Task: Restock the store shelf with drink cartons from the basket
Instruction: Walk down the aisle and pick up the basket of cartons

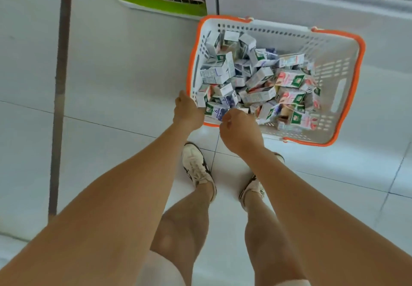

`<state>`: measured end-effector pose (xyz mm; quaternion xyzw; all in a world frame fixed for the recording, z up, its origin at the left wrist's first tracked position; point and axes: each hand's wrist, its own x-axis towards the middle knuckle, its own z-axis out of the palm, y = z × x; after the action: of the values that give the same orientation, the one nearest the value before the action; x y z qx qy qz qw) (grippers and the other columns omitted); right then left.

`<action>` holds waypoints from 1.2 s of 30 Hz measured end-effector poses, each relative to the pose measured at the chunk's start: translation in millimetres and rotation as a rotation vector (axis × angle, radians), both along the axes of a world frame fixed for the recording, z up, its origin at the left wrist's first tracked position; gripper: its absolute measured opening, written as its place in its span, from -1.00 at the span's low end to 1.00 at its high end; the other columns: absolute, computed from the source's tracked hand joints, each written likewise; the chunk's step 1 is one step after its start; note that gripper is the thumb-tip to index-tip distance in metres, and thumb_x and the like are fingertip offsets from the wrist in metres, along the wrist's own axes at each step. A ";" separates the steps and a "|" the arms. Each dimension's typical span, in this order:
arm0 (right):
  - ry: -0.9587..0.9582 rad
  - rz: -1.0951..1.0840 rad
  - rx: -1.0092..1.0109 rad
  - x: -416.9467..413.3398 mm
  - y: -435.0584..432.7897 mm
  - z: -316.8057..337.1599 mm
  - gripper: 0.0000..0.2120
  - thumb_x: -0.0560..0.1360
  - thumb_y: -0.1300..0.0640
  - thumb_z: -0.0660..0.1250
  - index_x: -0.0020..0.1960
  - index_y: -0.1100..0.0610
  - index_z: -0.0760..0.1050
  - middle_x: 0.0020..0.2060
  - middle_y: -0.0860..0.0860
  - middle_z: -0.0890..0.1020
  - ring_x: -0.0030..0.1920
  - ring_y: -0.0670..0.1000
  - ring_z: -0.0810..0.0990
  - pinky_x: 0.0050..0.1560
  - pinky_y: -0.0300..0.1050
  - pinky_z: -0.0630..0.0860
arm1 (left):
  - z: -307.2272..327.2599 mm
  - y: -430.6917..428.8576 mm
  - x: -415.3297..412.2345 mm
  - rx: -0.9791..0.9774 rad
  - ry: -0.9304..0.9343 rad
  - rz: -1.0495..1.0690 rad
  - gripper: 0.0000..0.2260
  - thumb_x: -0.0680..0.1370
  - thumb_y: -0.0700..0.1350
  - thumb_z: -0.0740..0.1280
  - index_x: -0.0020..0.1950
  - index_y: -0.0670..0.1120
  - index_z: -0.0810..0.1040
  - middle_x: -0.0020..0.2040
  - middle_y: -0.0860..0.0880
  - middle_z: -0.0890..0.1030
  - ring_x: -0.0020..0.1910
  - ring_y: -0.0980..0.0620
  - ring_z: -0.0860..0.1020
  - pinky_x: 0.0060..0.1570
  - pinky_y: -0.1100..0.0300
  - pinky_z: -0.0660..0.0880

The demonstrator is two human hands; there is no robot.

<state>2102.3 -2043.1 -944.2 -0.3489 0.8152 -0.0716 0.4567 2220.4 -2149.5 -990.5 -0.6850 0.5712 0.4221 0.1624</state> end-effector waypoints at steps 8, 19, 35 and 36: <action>-0.006 -0.066 -0.023 2.0 11.0 -18.7 -0.73 0.55 0.17 0.22 0.22 0.06 0.53 -0.09 0.06 0.64 -0.16 0.14 0.61 -0.23 -0.04 0.53 | 3.2 25.0 -19.9 -0.400 -0.040 0.068 -0.74 0.61 -0.16 0.37 0.27 -0.12 0.44 0.19 -0.12 0.57 0.11 -0.18 0.62 0.05 -0.14 0.61; 0.178 -0.729 0.115 -132.6 117.2 -32.3 -0.36 0.52 0.21 0.28 0.56 0.20 0.17 0.52 0.15 0.33 0.49 0.23 0.33 0.38 0.16 0.42 | 35.3 99.8 -152.3 0.058 0.493 -0.135 -0.60 0.71 -0.21 0.19 0.50 0.11 0.26 0.09 -0.07 0.56 -0.04 -0.13 0.68 -0.10 -0.18 0.67; -0.549 -0.906 -0.238 -165.4 61.0 24.7 -0.27 0.51 0.28 0.28 0.60 -0.03 0.12 0.02 0.10 0.63 -0.04 0.19 0.69 -0.06 0.14 0.65 | 55.8 74.5 -163.9 0.044 0.547 0.483 -0.70 0.55 -0.21 0.16 0.17 0.08 0.54 0.00 -0.13 0.68 -0.15 -0.05 0.68 -0.26 0.16 0.50; -0.731 -0.974 -0.159 -164.8 48.7 26.5 -0.31 0.52 0.29 0.25 0.57 -0.05 0.15 -0.01 0.17 0.65 -0.09 0.26 0.68 -0.17 0.08 0.61 | 59.9 69.8 -165.4 0.057 0.550 0.495 -0.68 0.52 -0.23 0.16 0.16 0.05 0.55 0.04 -0.12 0.66 -0.13 -0.05 0.67 -0.25 0.16 0.48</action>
<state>1937.5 -1994.3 -917.7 0.0778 0.6635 -0.4479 0.5942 2055.0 -2079.7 -930.6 -0.6585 0.3985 0.6327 -0.0854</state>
